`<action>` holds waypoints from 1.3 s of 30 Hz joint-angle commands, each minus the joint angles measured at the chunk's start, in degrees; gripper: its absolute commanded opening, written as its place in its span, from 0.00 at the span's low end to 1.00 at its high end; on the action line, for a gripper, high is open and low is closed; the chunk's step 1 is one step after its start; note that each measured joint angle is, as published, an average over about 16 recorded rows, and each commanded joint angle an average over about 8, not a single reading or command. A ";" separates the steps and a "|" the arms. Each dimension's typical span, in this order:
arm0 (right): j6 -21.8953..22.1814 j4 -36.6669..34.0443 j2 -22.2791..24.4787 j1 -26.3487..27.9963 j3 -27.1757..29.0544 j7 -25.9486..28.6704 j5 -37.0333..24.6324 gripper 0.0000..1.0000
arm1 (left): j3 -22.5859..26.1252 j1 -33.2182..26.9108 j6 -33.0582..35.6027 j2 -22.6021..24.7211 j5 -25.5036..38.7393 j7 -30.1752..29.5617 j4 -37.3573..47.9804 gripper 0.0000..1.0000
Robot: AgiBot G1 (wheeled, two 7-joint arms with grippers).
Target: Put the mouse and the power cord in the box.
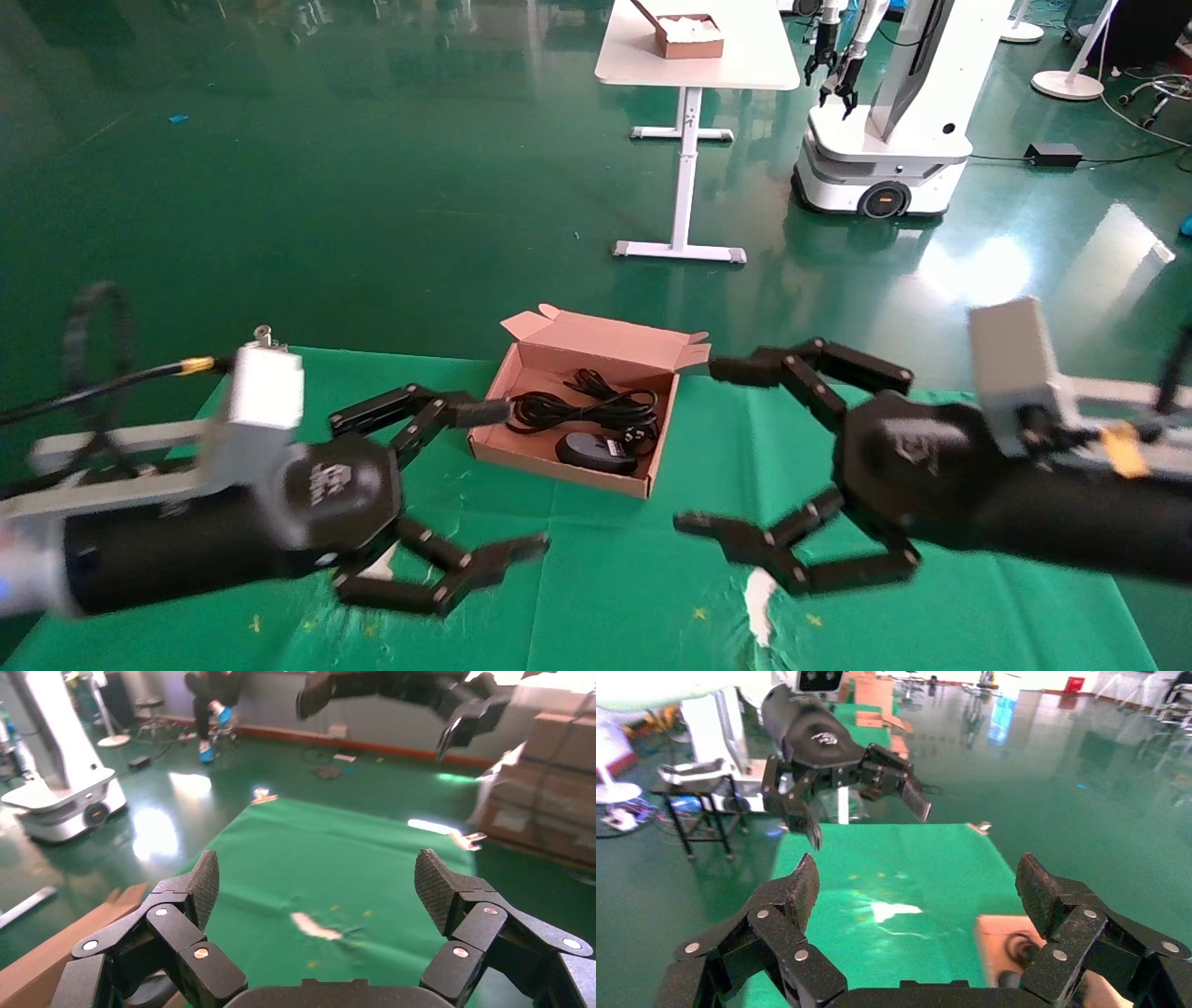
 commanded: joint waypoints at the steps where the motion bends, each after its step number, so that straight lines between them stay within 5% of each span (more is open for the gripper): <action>1: -0.49 2.12 0.96 -1.72 1.22 1.38 0.80 1.00 | -1.38 1.36 1.50 -1.48 -1.89 -0.74 -1.53 1.00; 15: -3.27 14.00 6.32 -11.43 8.05 8.85 5.31 1.00 | -7.59 7.48 8.31 -8.13 -10.55 -3.85 -8.44 1.00; 39: -3.00 12.97 5.90 -10.61 7.48 8.40 4.97 1.00 | -7.25 7.15 7.89 -7.78 -9.98 -3.82 -7.99 1.00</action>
